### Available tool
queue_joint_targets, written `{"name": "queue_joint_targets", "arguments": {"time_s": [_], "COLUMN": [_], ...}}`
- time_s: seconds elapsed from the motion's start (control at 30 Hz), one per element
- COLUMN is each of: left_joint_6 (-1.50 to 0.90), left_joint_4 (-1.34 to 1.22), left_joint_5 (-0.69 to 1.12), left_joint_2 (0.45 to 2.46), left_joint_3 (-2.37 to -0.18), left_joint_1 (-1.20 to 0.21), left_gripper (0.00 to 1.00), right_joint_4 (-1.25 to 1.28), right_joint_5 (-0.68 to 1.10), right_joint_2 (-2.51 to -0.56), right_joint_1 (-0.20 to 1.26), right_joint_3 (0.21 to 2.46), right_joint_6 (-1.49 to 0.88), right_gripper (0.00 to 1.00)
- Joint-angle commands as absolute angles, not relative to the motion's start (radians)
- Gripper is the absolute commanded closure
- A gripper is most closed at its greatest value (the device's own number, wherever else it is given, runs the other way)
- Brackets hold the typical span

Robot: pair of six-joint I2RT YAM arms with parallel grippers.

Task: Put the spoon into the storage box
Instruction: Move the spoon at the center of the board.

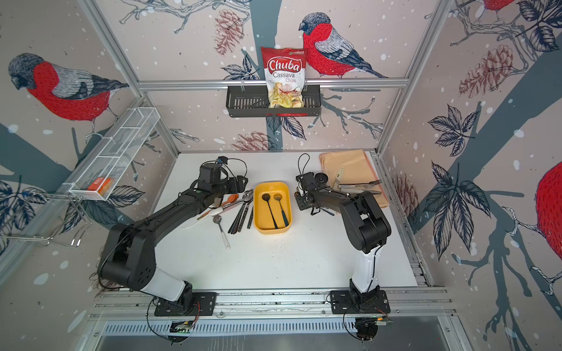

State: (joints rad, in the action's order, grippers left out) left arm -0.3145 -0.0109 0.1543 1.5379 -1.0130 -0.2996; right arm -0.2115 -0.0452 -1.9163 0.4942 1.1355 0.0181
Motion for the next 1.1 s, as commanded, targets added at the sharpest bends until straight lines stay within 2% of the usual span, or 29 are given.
{"name": "queue_joint_targets", "arguments": {"time_s": [0.0, 0.2, 0.47, 0.77, 1.07], "left_joint_6": [-0.312, -0.314, -0.312, -0.311, -0.31], "left_joint_4": [-0.023, -0.025, -0.029, -0.038, -0.038], "left_joint_5": [0.161, 0.166, 0.173, 0.172, 0.175], "left_joint_2": [1.539, 1.54, 1.542, 1.541, 1.546], "left_joint_3": [-1.015, -1.014, -1.012, -1.011, -1.011], "left_joint_1": [-0.301, -0.301, -0.301, -0.301, -0.301], "left_gripper": [0.16, 0.16, 0.16, 0.16, 0.16], "right_joint_4": [-0.351, -0.398, -0.446, -0.461, -0.497], "right_joint_5": [0.033, 0.074, 0.017, 0.07, 0.033], "right_joint_2": [-1.933, -1.936, -1.917, -1.903, -1.942], "right_joint_1": [0.498, 0.498, 0.454, 0.453, 0.493], "right_joint_3": [1.123, 1.14, 1.141, 1.136, 1.199], "right_joint_6": [-0.026, -0.067, -0.021, -0.009, -0.182], "right_gripper": [0.6, 0.61, 0.55, 0.52, 0.58]}}
